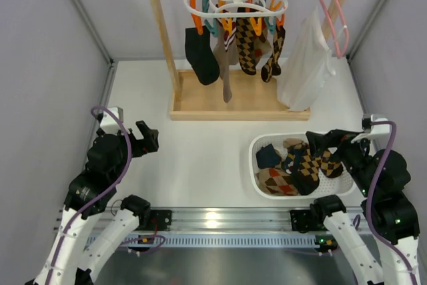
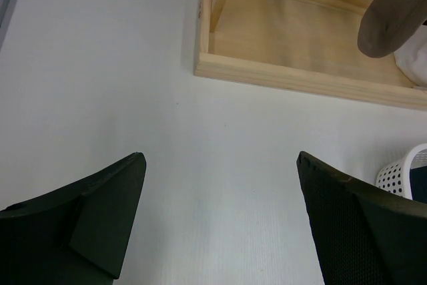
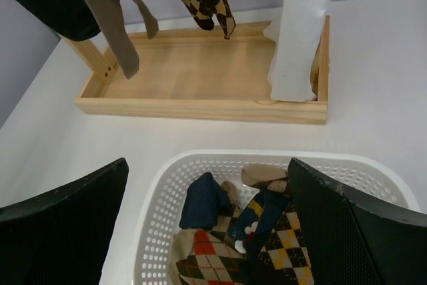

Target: Remove the socks clipped to the hanger

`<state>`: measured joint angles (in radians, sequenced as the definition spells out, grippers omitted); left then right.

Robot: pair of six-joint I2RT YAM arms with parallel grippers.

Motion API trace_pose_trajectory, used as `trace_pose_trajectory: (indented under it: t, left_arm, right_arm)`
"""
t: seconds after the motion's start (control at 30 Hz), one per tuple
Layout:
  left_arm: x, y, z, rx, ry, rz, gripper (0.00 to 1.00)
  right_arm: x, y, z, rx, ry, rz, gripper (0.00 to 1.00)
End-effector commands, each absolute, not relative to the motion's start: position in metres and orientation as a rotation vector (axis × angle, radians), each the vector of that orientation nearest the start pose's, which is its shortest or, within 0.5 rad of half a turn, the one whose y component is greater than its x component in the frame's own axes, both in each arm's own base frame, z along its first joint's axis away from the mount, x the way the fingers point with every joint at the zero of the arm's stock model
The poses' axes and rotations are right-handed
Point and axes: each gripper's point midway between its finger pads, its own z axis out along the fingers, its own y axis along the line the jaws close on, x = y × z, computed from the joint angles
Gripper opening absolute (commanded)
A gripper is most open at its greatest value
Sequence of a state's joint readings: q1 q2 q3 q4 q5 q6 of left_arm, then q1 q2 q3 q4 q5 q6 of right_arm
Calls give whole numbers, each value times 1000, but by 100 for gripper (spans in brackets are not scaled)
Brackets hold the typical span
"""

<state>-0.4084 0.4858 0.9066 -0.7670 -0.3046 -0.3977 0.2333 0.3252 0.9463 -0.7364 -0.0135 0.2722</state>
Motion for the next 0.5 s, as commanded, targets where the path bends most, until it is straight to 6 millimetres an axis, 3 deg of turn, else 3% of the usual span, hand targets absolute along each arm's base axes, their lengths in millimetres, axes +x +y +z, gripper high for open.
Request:
trace_pose_trajectory:
  t: [0.0, 0.2, 0.37, 0.47]
  left_arm:
    - [205, -49, 281, -200, 1851, -281, 98]
    - [205, -49, 281, -203, 1851, -282, 98]
    - [205, -48, 281, -208, 1851, -277, 98]
    - [205, -49, 280, -207, 1853, -280, 98]
  right_arm:
    - [170, 58, 329, 9, 1659, 415, 99]
    - [178, 76, 329, -30, 1634, 509, 99]
    - [200, 109, 346, -57, 1507, 726, 99]
    - [218, 138, 341, -108, 1533, 881, 100]
